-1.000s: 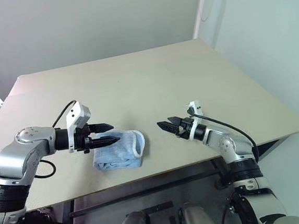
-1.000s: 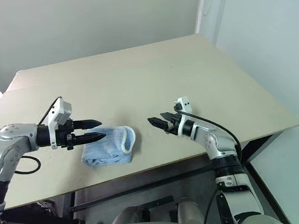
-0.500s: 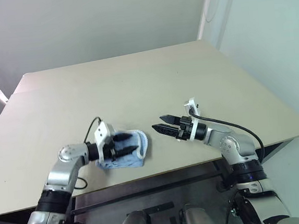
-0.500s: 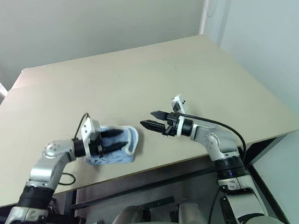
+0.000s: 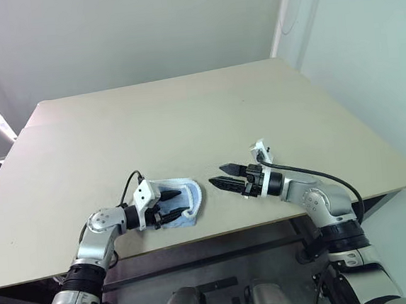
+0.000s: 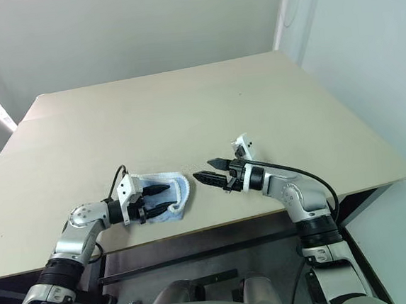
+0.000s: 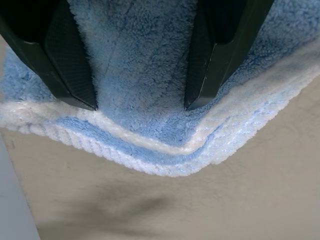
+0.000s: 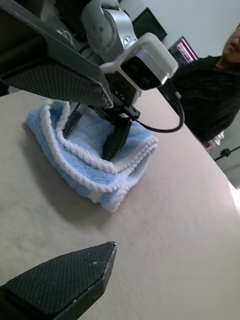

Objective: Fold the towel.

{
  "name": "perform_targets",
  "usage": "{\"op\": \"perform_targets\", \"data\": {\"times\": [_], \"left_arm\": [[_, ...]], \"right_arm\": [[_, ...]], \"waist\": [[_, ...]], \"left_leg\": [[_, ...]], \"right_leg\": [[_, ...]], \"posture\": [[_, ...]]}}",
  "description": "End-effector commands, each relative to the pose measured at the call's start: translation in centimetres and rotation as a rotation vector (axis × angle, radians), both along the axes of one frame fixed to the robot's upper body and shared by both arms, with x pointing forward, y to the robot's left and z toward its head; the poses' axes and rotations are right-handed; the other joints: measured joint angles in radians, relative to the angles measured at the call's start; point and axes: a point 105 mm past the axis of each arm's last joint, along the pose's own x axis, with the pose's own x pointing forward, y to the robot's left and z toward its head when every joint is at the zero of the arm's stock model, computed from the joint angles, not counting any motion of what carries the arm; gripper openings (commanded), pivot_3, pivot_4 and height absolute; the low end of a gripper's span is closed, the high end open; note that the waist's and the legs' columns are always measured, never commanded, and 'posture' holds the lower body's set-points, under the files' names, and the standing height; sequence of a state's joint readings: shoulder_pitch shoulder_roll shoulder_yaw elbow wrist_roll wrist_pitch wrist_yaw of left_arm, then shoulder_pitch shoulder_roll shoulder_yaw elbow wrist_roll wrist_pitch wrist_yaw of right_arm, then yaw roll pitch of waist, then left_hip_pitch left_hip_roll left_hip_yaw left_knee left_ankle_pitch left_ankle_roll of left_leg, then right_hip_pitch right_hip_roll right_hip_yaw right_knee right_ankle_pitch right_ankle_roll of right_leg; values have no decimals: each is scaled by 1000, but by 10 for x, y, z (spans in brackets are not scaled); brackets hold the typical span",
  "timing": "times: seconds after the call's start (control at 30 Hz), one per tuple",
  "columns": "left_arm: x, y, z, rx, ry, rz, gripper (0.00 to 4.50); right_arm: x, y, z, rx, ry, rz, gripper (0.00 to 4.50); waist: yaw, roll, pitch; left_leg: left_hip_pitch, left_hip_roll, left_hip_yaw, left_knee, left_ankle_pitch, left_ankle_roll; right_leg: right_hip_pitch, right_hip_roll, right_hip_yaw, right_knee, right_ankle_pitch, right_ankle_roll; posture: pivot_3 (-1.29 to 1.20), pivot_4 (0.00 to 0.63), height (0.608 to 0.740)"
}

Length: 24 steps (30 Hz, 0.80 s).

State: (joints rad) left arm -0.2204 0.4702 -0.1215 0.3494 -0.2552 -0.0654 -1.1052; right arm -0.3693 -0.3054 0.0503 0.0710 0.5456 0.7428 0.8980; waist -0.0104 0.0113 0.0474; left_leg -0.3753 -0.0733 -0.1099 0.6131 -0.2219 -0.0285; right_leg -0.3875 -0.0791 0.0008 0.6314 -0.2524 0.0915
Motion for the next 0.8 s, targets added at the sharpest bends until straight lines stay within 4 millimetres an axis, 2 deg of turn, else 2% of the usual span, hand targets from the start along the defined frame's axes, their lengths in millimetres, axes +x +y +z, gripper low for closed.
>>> {"op": "perform_targets", "data": {"times": [0.03,0.13,0.2,0.33,0.4,0.57,0.73,0.8], "left_arm": [[4,10,17,-44,5,41,2888],[7,26,44,-67,-50,87,2888],[-1,40,62,-39,-84,86,2888],[-17,66,95,-24,-97,109,2888],[-26,74,102,-9,-89,121,2888],[-45,92,97,55,-86,205,2888],[-62,87,74,81,-25,228,2888],[-65,83,70,79,-20,231,2888]], "right_arm": [[-3,9,16,49,5,57,4500],[-6,13,7,20,106,77,4500],[-6,15,-1,0,217,87,4500],[-16,20,4,63,359,149,4500],[-17,23,3,68,416,160,4500],[-15,35,-12,-37,589,169,4500],[-20,49,-17,-79,672,206,4500],[-21,52,-20,-99,700,206,4500]], "waist": [[-1,0,0],[-5,-2,1],[-11,-2,1],[-5,-2,1],[-3,-1,1],[-6,-1,2],[-4,-1,2],[-4,-1,2]], "left_leg": [[0,0,0,0,0,0],[-3,0,0,0,1,2],[-7,1,0,0,2,3],[-15,1,-1,-1,2,3],[-16,0,-1,-1,2,3],[-15,0,0,-1,1,2],[-15,1,0,-1,0,1],[-15,0,0,-1,0,1]], "right_leg": [[0,0,0,0,0,0],[-2,0,0,0,0,0],[-8,1,0,1,0,0],[-16,1,0,2,3,-5],[-17,0,0,1,3,-5],[-18,0,0,0,3,-5],[-19,0,0,0,3,-5],[-19,0,0,-1,3,-5]], "posture": [[0,0,740],[0,0,740],[0,0,740],[0,0,740],[0,0,740],[0,0,740],[0,0,740],[0,0,740]]}}
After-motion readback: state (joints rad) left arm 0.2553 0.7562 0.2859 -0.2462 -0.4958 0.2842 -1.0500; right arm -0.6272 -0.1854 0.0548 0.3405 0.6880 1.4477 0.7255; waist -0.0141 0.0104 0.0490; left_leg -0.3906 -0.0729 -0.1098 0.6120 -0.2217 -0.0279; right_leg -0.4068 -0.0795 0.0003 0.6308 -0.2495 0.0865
